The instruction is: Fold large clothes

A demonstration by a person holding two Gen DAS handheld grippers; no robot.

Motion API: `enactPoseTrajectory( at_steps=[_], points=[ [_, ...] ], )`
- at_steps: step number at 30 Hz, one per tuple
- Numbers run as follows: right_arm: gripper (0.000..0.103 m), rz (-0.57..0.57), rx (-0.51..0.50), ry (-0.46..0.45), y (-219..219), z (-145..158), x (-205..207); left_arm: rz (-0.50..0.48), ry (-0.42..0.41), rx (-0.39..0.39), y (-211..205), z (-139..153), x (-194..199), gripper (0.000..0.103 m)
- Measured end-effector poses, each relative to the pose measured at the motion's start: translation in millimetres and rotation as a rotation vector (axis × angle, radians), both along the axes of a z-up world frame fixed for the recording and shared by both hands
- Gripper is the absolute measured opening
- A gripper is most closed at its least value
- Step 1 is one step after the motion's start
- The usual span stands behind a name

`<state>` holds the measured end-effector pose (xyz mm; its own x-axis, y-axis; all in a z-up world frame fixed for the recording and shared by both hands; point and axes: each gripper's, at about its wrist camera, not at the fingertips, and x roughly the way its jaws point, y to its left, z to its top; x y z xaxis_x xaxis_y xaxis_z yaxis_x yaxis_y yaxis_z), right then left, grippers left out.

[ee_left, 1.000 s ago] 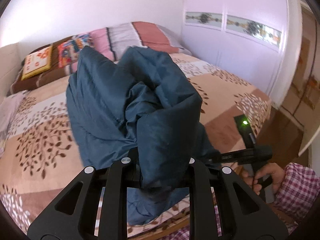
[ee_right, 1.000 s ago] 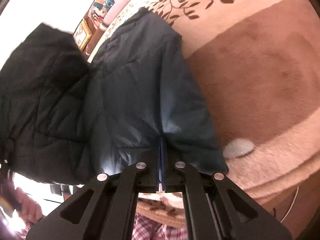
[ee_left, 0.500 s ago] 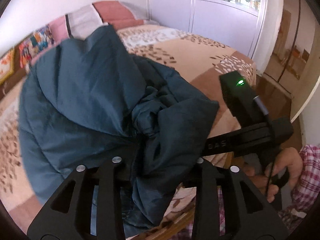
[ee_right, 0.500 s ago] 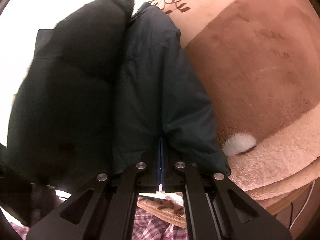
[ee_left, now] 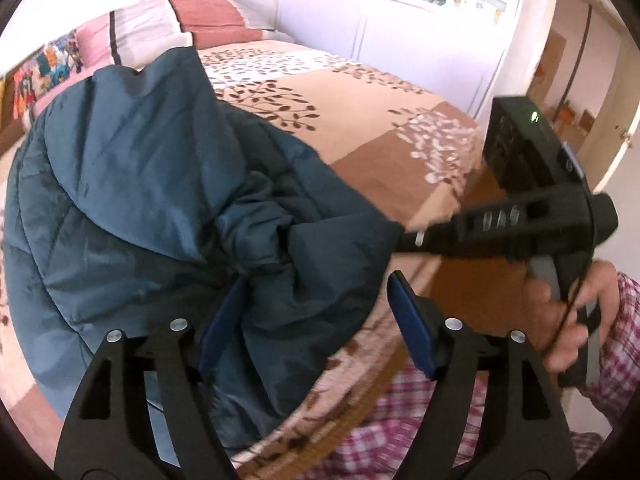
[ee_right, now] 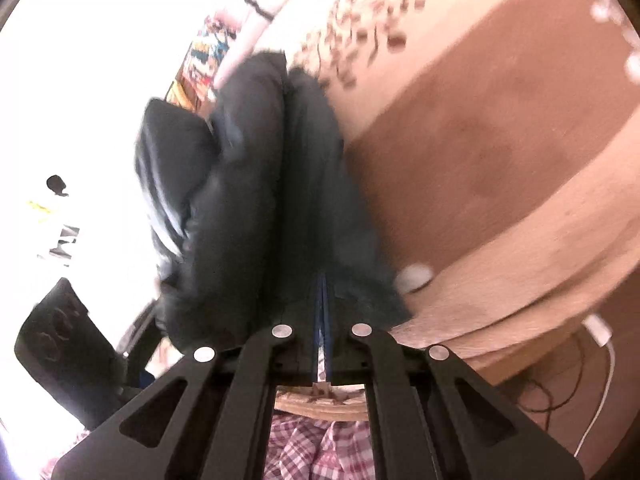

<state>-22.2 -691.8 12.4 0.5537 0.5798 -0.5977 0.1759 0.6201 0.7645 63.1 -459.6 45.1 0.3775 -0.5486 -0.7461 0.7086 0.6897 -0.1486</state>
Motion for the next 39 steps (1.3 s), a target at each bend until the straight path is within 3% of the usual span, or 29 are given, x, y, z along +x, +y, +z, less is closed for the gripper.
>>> enactPoseTrajectory(
  at_steps=[3,6,10,13,16,19,22,29,36,39],
  points=[
    [0.003,-0.035,-0.031,-0.065,-14,31,-8,-0.012,0.028,-0.049,10,7,-5,0.073],
    [0.003,-0.014,-0.034,-0.165,0,76,-10,-0.02,0.049,-0.082,21,14,-12,0.073],
    [0.003,0.138,-0.053,-0.243,53,108,12,-0.035,0.057,-0.133,45,26,-26,0.073],
    [0.003,0.26,-0.116,-0.248,97,111,27,-0.017,0.044,-0.163,69,36,-36,0.073],
    [0.003,0.292,-0.208,-0.159,117,88,30,0.049,0.027,-0.168,93,41,-37,0.073],
    [0.0,0.243,-0.281,-0.011,113,50,41,0.147,0.013,-0.171,115,41,-30,0.073],
    [0.0,0.203,-0.226,0.08,105,14,43,0.228,0.019,-0.169,130,35,-20,0.073],
    [0.0,0.187,-0.208,0.103,97,-23,44,0.35,0.075,-0.097,149,6,-8,0.073],
    [0.0,0.173,-0.223,0.115,100,-14,43,0.441,0.232,-0.064,169,-32,-1,0.073],
    [0.0,0.175,-0.233,0.106,97,-11,45,0.454,0.259,-0.065,167,-42,4,0.073]
  ],
)
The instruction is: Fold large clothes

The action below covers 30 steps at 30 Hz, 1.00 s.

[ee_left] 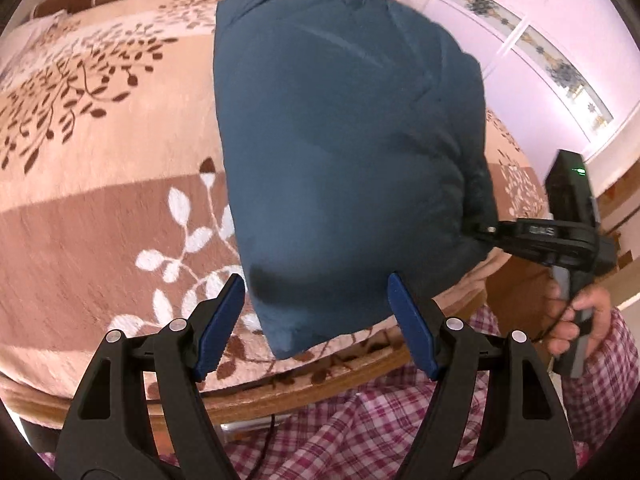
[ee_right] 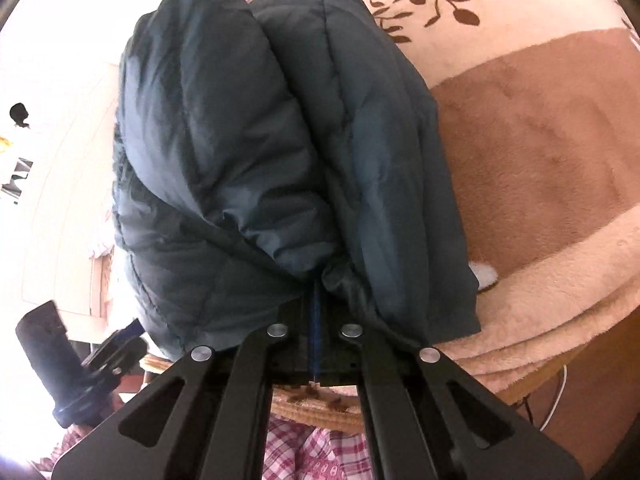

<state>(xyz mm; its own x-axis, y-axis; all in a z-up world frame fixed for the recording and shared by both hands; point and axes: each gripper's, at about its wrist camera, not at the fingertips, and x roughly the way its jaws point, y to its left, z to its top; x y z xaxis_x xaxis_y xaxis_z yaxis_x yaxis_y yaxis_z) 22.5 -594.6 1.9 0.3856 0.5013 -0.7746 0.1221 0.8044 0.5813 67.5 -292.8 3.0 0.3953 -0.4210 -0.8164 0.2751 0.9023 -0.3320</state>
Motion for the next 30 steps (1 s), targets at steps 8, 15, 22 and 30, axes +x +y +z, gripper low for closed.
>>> enactPoseTrajectory(
  at_steps=[8,15,22,30],
  points=[
    [0.004,-0.054,-0.074,-0.178,-12,66,-24,-0.014,-0.027,-0.015,-4,6,1,0.073],
    [0.004,0.044,-0.054,-0.281,22,111,28,0.002,-0.054,-0.061,4,18,2,0.073],
    [0.0,0.012,-0.091,-0.128,23,75,105,0.04,-0.059,-0.094,15,23,7,0.073],
    [0.0,-0.006,-0.141,-0.03,12,21,124,0.088,0.015,-0.168,23,13,27,0.076]
  ],
)
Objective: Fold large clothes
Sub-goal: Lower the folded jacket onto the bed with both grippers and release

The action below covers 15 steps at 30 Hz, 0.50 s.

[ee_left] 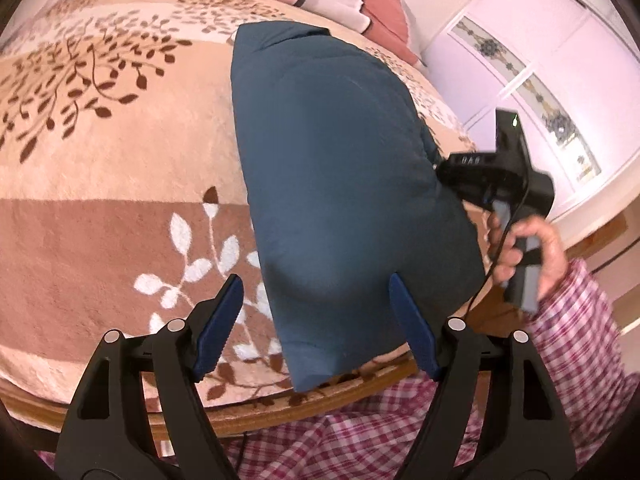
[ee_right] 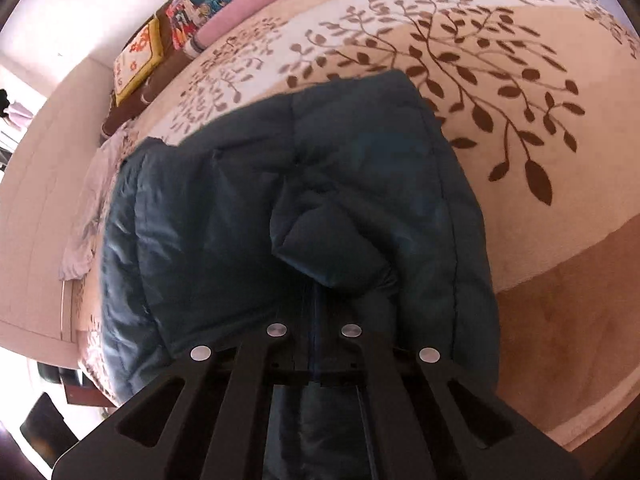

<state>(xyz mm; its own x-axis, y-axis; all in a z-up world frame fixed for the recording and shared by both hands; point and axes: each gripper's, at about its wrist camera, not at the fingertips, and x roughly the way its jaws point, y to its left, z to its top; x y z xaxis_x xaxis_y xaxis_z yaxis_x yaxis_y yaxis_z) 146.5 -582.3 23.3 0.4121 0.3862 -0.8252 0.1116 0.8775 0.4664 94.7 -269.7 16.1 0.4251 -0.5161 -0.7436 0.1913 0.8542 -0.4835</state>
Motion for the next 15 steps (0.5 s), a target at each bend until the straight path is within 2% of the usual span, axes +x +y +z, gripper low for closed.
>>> enactPoseTrajectory(
  at_steps=[5,15],
  points=[
    [0.0,0.008,0.007,0.005,-5,-8,2,0.002,0.032,-0.058,-7,-4,16,0.079],
    [0.0,0.008,0.004,-0.003,-5,-9,-2,0.008,0.065,-0.053,-24,-24,41,0.095]
  ],
)
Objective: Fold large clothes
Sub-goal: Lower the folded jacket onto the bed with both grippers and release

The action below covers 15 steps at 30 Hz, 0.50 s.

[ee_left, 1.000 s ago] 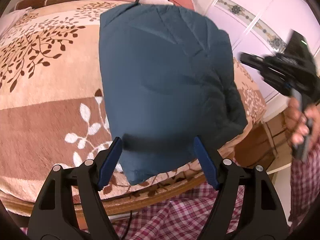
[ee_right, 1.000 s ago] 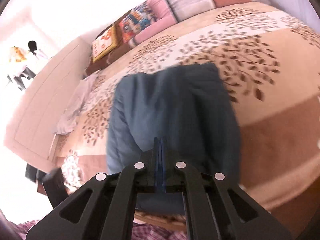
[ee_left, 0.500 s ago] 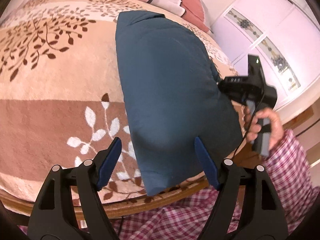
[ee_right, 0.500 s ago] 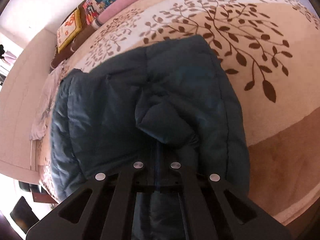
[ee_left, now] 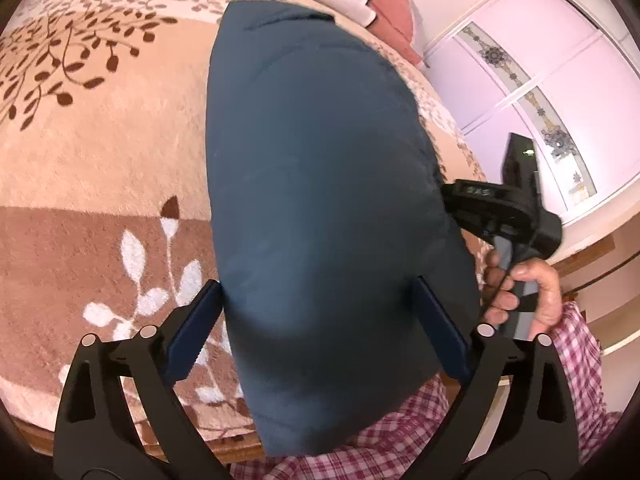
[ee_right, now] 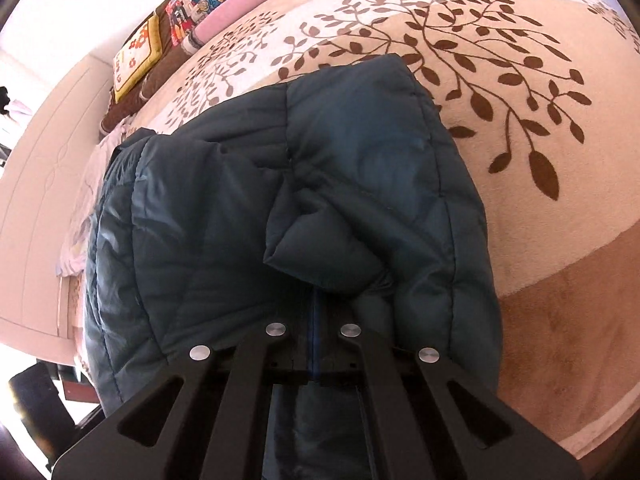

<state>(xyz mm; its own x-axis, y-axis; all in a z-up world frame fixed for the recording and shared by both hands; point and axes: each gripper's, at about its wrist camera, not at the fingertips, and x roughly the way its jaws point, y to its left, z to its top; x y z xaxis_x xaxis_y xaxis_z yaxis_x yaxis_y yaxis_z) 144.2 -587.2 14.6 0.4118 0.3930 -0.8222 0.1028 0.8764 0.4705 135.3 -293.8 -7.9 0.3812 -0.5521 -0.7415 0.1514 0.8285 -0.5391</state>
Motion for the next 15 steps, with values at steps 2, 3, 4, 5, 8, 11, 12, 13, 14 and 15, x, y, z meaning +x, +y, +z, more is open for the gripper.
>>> enactPoseTrajectory(
  at_steps=[2,3,4,5,8,11,12,13,14,15],
  points=[
    [0.0,-0.011,0.019,0.0,-1,2,-1,-0.001,0.011,0.014,-2,-3,2,0.094],
    [0.0,-0.009,0.022,0.001,-1,3,-2,-0.004,0.008,0.026,-2,-4,2,0.09],
    [0.0,-0.007,0.023,-0.001,-1,6,-3,-0.008,0.004,0.037,-3,-4,2,0.088],
    [0.0,-0.006,0.026,-0.008,-2,11,-5,-0.01,0.0,0.048,-3,-4,2,0.084],
    [0.007,-0.001,0.065,-0.046,-9,31,-19,-0.001,0.0,0.059,-2,-3,1,0.076],
    [0.062,-0.006,0.113,-0.119,-27,56,-44,0.001,-0.009,0.079,-3,0,-1,0.074],
    [0.078,-0.028,0.113,-0.16,-37,66,-57,0.002,-0.013,0.085,-3,1,-3,0.074],
    [0.081,-0.055,0.107,-0.195,-46,72,-68,0.003,-0.017,0.09,-4,1,-3,0.073],
    [0.082,-0.067,0.106,-0.206,-52,74,-75,0.003,-0.021,0.097,-4,1,-4,0.073],
    [0.086,-0.078,0.111,-0.204,-60,74,-82,0.003,-0.025,0.104,-5,2,-4,0.073]
  ],
)
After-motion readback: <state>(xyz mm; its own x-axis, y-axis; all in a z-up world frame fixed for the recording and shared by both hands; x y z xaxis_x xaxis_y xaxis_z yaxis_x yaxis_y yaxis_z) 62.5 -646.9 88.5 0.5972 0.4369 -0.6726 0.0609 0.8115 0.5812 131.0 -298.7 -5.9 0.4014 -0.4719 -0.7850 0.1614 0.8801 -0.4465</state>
